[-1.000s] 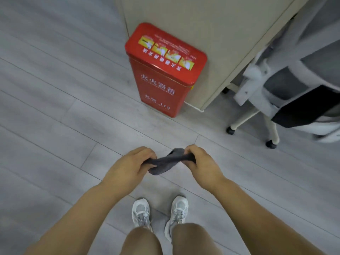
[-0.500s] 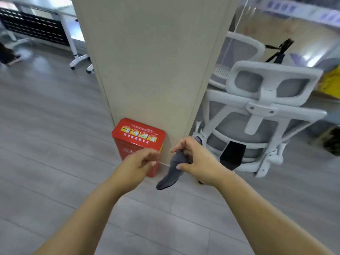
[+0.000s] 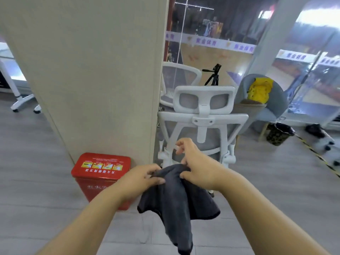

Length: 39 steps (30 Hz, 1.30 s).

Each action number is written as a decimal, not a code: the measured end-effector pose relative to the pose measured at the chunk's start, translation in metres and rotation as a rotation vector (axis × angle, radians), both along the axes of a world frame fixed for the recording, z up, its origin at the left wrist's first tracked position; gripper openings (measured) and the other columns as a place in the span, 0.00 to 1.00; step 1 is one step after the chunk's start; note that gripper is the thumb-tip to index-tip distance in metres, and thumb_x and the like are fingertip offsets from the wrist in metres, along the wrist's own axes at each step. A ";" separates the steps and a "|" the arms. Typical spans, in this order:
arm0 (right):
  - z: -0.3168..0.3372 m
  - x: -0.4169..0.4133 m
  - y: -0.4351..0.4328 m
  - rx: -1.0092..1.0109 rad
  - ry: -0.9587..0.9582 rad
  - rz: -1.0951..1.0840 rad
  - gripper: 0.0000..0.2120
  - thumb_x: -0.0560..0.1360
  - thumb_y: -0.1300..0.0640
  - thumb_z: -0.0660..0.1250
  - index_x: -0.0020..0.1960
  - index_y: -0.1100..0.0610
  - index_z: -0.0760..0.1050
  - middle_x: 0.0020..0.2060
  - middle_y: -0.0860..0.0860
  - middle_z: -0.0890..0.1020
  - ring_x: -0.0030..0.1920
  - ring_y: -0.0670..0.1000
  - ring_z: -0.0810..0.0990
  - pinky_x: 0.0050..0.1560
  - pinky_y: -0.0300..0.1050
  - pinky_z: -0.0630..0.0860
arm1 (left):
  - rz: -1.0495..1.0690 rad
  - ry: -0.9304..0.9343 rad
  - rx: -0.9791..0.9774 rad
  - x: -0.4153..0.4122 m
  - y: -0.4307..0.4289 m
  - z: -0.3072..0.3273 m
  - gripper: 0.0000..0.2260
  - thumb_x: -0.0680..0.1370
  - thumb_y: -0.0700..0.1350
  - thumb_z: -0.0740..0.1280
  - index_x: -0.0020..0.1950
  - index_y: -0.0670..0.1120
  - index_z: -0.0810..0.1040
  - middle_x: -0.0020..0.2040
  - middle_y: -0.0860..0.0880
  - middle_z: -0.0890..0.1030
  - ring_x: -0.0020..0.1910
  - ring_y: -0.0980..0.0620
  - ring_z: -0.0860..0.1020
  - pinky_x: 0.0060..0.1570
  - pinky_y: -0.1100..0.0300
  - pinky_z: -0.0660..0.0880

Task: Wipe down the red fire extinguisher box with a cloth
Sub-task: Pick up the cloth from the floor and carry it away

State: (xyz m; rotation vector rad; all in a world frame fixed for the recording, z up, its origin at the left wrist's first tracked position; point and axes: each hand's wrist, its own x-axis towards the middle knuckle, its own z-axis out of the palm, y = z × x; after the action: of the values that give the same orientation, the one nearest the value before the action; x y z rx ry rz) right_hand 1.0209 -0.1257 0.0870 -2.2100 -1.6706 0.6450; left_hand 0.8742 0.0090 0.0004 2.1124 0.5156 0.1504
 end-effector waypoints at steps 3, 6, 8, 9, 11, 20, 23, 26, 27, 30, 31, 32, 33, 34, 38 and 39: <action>-0.009 0.006 0.002 -0.115 -0.168 -0.114 0.17 0.77 0.60 0.63 0.64 0.56 0.65 0.57 0.52 0.69 0.53 0.55 0.75 0.55 0.50 0.73 | 0.007 -0.019 0.175 -0.006 0.015 0.010 0.04 0.78 0.50 0.65 0.48 0.52 0.77 0.43 0.54 0.81 0.42 0.60 0.77 0.43 0.64 0.72; -0.021 -0.008 0.007 -0.180 -0.257 -0.221 0.07 0.80 0.57 0.58 0.55 0.56 0.71 0.51 0.54 0.73 0.51 0.56 0.75 0.49 0.48 0.72 | -0.050 0.010 0.317 -0.015 0.035 0.021 0.05 0.79 0.49 0.61 0.49 0.53 0.76 0.43 0.55 0.80 0.43 0.56 0.77 0.45 0.59 0.72; -0.025 -0.023 0.009 -0.138 -0.251 -0.320 0.06 0.81 0.53 0.55 0.54 0.54 0.68 0.49 0.53 0.75 0.49 0.56 0.74 0.47 0.50 0.71 | -0.084 -0.032 0.330 -0.022 0.050 0.032 0.06 0.80 0.49 0.60 0.47 0.52 0.76 0.40 0.56 0.79 0.42 0.59 0.76 0.44 0.62 0.70; -0.026 -0.031 0.009 -0.106 -0.221 -0.369 0.05 0.82 0.52 0.53 0.52 0.52 0.65 0.46 0.52 0.74 0.46 0.55 0.74 0.46 0.50 0.71 | -0.113 -0.062 0.324 -0.026 0.057 0.038 0.07 0.79 0.50 0.59 0.47 0.53 0.76 0.40 0.59 0.78 0.43 0.62 0.76 0.42 0.65 0.69; -0.028 -0.047 0.009 -0.027 -0.101 -0.472 0.04 0.82 0.51 0.52 0.50 0.50 0.62 0.40 0.49 0.72 0.43 0.54 0.72 0.43 0.49 0.70 | -0.180 -0.099 0.326 -0.033 0.069 0.049 0.07 0.78 0.50 0.59 0.47 0.56 0.78 0.40 0.63 0.78 0.45 0.67 0.75 0.43 0.71 0.67; -0.046 -0.114 -0.038 -0.019 -0.042 -0.611 0.03 0.78 0.56 0.62 0.51 0.52 0.73 0.44 0.44 0.72 0.45 0.49 0.72 0.45 0.41 0.69 | -0.290 -0.119 0.236 -0.053 0.079 0.055 0.13 0.75 0.45 0.69 0.35 0.62 0.79 0.37 0.73 0.78 0.43 0.73 0.74 0.42 0.77 0.66; -0.056 -0.133 -0.066 -0.108 -0.122 -0.709 0.07 0.77 0.59 0.58 0.51 0.55 0.73 0.45 0.48 0.66 0.45 0.53 0.71 0.45 0.43 0.68 | -0.359 -0.140 0.218 -0.051 0.062 0.055 0.09 0.75 0.49 0.69 0.40 0.64 0.79 0.40 0.68 0.80 0.46 0.65 0.77 0.48 0.65 0.71; -0.064 -0.152 -0.101 -0.102 -0.125 -0.871 0.03 0.80 0.55 0.56 0.50 0.50 0.68 0.45 0.50 0.68 0.43 0.56 0.72 0.43 0.46 0.70 | -0.429 -0.153 0.233 -0.050 0.042 0.055 0.10 0.74 0.45 0.70 0.38 0.62 0.81 0.41 0.67 0.80 0.46 0.68 0.76 0.44 0.74 0.69; -0.066 -0.159 -0.113 -0.096 -0.134 -0.905 0.04 0.80 0.54 0.56 0.48 0.46 0.65 0.44 0.51 0.69 0.42 0.56 0.71 0.41 0.47 0.68 | -0.450 -0.154 0.243 -0.050 0.035 0.055 0.11 0.73 0.44 0.71 0.37 0.61 0.81 0.41 0.68 0.80 0.45 0.69 0.76 0.42 0.77 0.68; -0.066 -0.181 -0.151 -0.056 -0.138 -1.026 0.04 0.80 0.57 0.58 0.48 0.49 0.65 0.45 0.52 0.74 0.42 0.56 0.72 0.40 0.49 0.69 | -0.503 -0.142 0.278 -0.051 0.013 0.056 0.11 0.72 0.42 0.72 0.39 0.60 0.81 0.39 0.66 0.81 0.44 0.68 0.77 0.40 0.77 0.68; -0.065 -0.188 -0.164 -0.052 -0.135 -1.068 0.02 0.79 0.59 0.58 0.50 0.52 0.68 0.47 0.52 0.75 0.44 0.56 0.73 0.42 0.50 0.70 | -0.512 -0.135 0.296 -0.052 0.005 0.057 0.12 0.72 0.42 0.72 0.39 0.61 0.79 0.38 0.65 0.81 0.43 0.66 0.77 0.40 0.75 0.68; -0.063 -0.195 -0.176 -0.052 -0.136 -1.107 0.04 0.79 0.60 0.58 0.52 0.55 0.70 0.48 0.53 0.76 0.46 0.56 0.74 0.44 0.50 0.71 | -0.519 -0.125 0.319 -0.054 -0.003 0.057 0.13 0.72 0.42 0.72 0.40 0.62 0.78 0.39 0.64 0.81 0.44 0.64 0.77 0.41 0.74 0.67; -0.063 -0.202 -0.189 -0.063 -0.149 -1.139 0.06 0.79 0.61 0.57 0.52 0.56 0.72 0.49 0.53 0.77 0.46 0.55 0.75 0.45 0.50 0.72 | -0.532 -0.114 0.339 -0.057 -0.012 0.057 0.13 0.72 0.42 0.72 0.40 0.62 0.77 0.40 0.63 0.80 0.44 0.62 0.77 0.41 0.71 0.68; -0.062 -0.211 -0.202 -0.069 -0.161 -1.167 0.07 0.79 0.61 0.56 0.52 0.55 0.73 0.48 0.53 0.77 0.46 0.55 0.75 0.44 0.49 0.72 | -0.553 -0.107 0.354 -0.060 -0.022 0.057 0.13 0.73 0.42 0.71 0.39 0.62 0.77 0.42 0.62 0.81 0.45 0.61 0.77 0.42 0.70 0.69; -0.059 -0.256 -0.246 0.031 -0.130 -1.308 0.07 0.80 0.55 0.59 0.48 0.54 0.74 0.44 0.51 0.78 0.44 0.52 0.75 0.38 0.45 0.69 | -0.620 -0.134 0.371 -0.075 -0.066 0.054 0.08 0.76 0.44 0.68 0.42 0.58 0.80 0.43 0.59 0.81 0.45 0.63 0.75 0.42 0.74 0.66; -0.057 -0.265 -0.255 0.065 -0.126 -1.337 0.06 0.80 0.54 0.61 0.46 0.53 0.74 0.42 0.50 0.78 0.43 0.51 0.75 0.39 0.45 0.70 | -0.622 -0.145 0.367 -0.078 -0.076 0.054 0.08 0.76 0.45 0.68 0.41 0.59 0.79 0.42 0.60 0.80 0.43 0.65 0.74 0.41 0.75 0.65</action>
State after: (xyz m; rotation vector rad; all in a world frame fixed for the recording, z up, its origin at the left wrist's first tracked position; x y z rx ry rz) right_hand 0.7557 -0.3811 0.0300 -2.6479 0.0159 0.0582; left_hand 0.7961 -0.0675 0.0547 2.4920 -0.2882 0.0389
